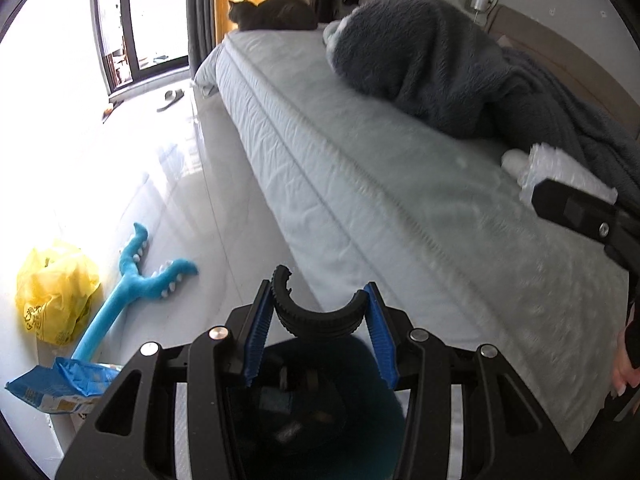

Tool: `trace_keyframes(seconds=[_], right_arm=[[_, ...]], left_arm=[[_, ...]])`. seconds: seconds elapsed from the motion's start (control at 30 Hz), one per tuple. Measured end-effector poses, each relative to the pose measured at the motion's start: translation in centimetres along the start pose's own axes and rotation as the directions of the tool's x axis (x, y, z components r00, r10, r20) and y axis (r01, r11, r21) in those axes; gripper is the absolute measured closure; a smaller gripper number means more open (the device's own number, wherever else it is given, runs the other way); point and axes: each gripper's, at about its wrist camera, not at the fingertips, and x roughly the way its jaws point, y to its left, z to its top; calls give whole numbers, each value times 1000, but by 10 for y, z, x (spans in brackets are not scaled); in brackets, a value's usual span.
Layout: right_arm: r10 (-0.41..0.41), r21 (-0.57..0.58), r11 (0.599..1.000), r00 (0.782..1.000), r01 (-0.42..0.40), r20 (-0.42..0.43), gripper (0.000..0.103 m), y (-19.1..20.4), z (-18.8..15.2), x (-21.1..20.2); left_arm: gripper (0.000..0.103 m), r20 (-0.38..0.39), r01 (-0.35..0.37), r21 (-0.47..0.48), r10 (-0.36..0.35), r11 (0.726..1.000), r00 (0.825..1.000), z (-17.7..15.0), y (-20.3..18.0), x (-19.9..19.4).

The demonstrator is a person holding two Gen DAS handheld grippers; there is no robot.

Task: Collect trash
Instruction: 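Carry the black plastic piece and bubble wrap over the bin with both grippers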

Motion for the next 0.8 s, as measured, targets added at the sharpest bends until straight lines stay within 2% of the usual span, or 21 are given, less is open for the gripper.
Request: trace_keyframes(seconds=[0.17, 0.3, 0.53, 0.8], right_arm=[[23, -28, 999, 999, -24, -30, 69, 23, -1, 17], [45, -28, 999, 997, -47, -64, 69, 37, -4, 32], [48, -30, 998, 988, -53, -144, 69, 47, -15, 59], [48, -43, 997, 976, -58, -212, 69, 57, -27, 81]], left_arm=[[55, -92, 8, 16, -7, 1000, 996, -18, 13, 13], [54, -174, 4, 20, -1, 1000, 985, -37, 27, 25], [54, -292, 8, -17, -13, 1000, 956, -64, 58, 41], [52, -388, 34, -15, -38, 999, 921, -89, 69, 54]])
